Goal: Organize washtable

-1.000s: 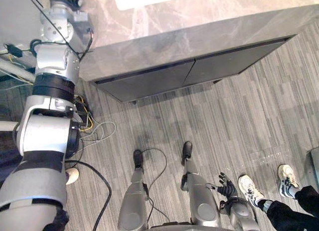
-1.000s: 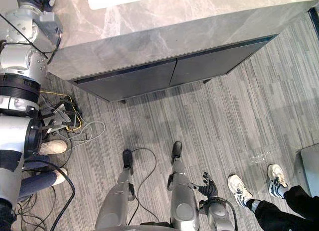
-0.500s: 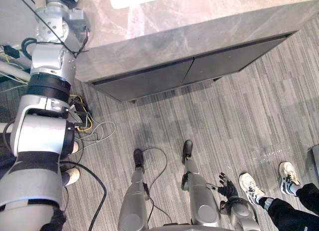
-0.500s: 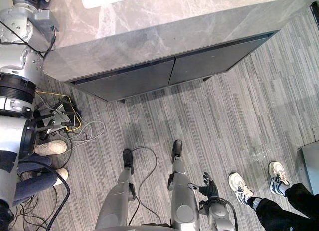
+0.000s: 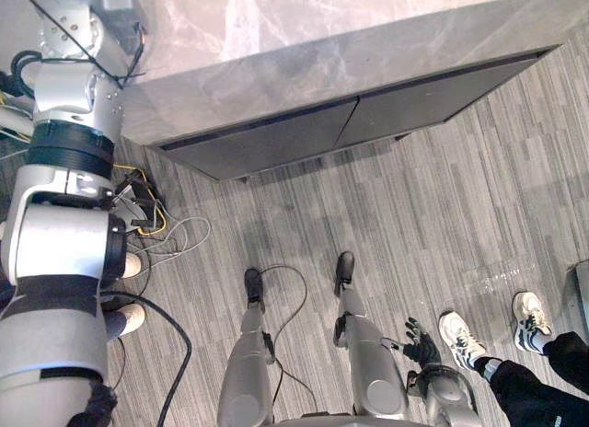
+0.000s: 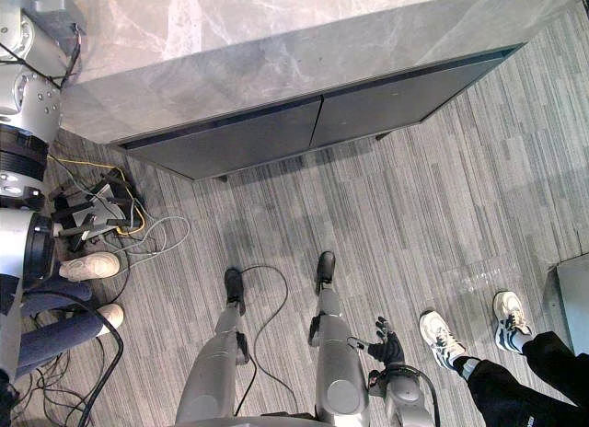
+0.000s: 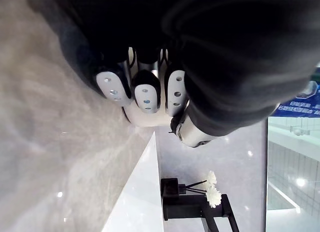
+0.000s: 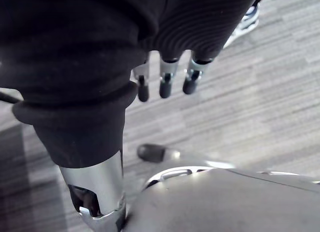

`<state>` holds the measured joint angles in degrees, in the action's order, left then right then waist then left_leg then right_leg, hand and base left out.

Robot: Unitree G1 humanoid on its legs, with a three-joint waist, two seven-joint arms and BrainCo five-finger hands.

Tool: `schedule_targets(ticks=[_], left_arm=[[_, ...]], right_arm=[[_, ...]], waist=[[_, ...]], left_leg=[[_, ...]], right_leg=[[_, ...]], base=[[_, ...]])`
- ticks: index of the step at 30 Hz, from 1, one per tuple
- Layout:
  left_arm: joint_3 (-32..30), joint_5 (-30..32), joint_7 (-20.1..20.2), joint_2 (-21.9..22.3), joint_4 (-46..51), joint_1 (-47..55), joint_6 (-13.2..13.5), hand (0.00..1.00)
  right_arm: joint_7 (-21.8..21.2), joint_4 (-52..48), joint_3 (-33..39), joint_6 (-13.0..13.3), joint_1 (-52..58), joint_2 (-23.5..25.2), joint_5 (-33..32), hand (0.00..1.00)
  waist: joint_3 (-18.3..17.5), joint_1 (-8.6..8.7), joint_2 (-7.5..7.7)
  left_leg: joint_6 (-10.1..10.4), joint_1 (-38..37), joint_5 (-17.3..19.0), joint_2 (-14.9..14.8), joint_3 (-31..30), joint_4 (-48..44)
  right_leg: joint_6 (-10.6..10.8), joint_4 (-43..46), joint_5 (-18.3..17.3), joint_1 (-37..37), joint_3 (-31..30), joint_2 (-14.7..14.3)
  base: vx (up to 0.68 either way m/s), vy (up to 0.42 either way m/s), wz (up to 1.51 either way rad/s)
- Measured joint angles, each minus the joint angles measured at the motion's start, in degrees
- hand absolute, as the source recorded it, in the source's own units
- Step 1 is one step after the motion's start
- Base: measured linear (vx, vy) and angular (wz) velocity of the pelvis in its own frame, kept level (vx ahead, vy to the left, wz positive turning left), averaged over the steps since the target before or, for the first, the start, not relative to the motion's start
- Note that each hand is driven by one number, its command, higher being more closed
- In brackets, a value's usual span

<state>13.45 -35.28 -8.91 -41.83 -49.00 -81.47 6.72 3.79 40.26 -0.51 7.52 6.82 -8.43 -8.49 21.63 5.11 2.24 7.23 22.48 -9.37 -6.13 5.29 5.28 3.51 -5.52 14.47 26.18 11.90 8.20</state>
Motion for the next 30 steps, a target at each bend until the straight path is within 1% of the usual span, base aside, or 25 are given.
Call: schedule_targets(ticks=[2,4,8,10,13,15,18,21,25,30], left_arm=[[0.0,0.0,0.0,0.0,0.0,-0.9,0.1,1.0],[0.0,0.0,0.0,0.0,0.1,-2.5,0.5,1.0],[0.7,-0.8,-0.2,0.0,0.0,-5.1,0.3,1.0],[2.3,-2.6,-0.2,0.0,0.0,-7.5,0.1,1.0],[2.4,-3.6,-0.3,0.0,0.0,-8.9,0.1,1.0],[2.6,-3.9,-0.3,0.0,-0.1,-10.2,0.0,1.0],[2.9,-3.8,-0.6,0.4,-0.1,-12.9,-0.2,1.0],[2.9,-3.9,-1.9,1.6,-0.1,-16.7,-0.1,1.0],[2.8,-4.8,-2.8,3.9,-0.1,-18.9,0.2,1.0],[2.9,-9.2,-4.0,8.2,-0.1,-21.5,1.2,1.0]], right_arm=[[0.0,-0.3,0.0,0.0,0.0,0.0,0.0,0.0],[0.1,-1.4,0.0,0.0,0.2,0.0,0.0,0.0],[0.3,-1.8,0.0,0.0,0.2,0.2,-0.1,0.0],[1.1,-2.9,0.0,0.0,0.2,0.8,-0.6,0.0],[1.2,-4.1,-0.2,0.2,0.2,2.0,-1.2,0.0],[1.1,-4.8,-0.2,0.1,0.2,2.8,-1.2,0.0],[1.2,-5.9,-0.1,0.2,0.2,3.5,-1.8,0.0],[1.2,-8.0,-0.1,0.7,0.2,3.6,-2.3,0.0],[1.5,-10.4,0.0,1.1,0.2,3.5,-2.7,0.0],[2.7,-12.7,0.3,1.0,0.2,3.5,-2.8,0.0]], waist=[[0.0,-0.26,0.01],[0.0,-0.99,0.07],[0.1,-1.25,0.37],[0.2,-1.51,0.72],[0.2,-1.78,1.27],[0.4,-2.04,1.77],[0.7,-1.95,2.39],[0.9,-1.88,2.93],[0.9,-1.17,3.06],[1.0,-0.76,3.19]], left_leg=[[0.0,0.6,0.0,-0.1,0.0,0.0],[-0.1,1.8,-0.1,-0.1,0.1,0.0],[-0.3,3.0,-0.2,-0.1,-0.3,0.0],[-0.4,4.0,-0.3,-0.1,-0.4,0.0],[-0.4,4.7,-0.4,-0.1,-0.4,0.0],[-0.4,4.9,-0.4,-0.1,-0.3,0.0],[-0.5,5.2,-0.4,-0.5,-0.3,0.0],[-0.5,6.0,-0.4,-0.6,0.2,0.0],[-0.4,6.7,-0.3,-1.0,0.4,0.0],[-0.4,7.3,-0.3,-1.3,1.4,0.0]], right_leg=[[0.0,0.0,0.0,0.5,0.0,0.0],[-0.1,0.0,0.2,1.9,0.0,-0.1],[-0.1,0.0,0.5,2.6,0.4,0.0],[-0.1,0.0,0.5,3.4,0.7,0.0],[-0.1,0.0,0.5,4.0,0.8,0.1],[-0.1,0.0,0.5,4.3,0.8,0.1],[-0.1,0.0,0.5,4.6,0.8,0.4],[-0.1,0.0,0.5,5.6,0.6,0.4],[-0.1,0.0,0.5,6.3,0.5,0.0],[0.0,0.0,0.6,7.3,-0.1,-0.2]], base=[[-0.05,0.023,-0.01],[-0.05,0.021,-0.02],[-0.04,0.031,0.05],[-0.04,0.035,0.07],[-0.04,0.039,0.03],[-0.04,0.04,-0.01],[-0.04,0.049,0.0],[-0.03,0.039,-0.06],[-0.02,0.022,-0.03],[-0.02,0.034,-0.07]])
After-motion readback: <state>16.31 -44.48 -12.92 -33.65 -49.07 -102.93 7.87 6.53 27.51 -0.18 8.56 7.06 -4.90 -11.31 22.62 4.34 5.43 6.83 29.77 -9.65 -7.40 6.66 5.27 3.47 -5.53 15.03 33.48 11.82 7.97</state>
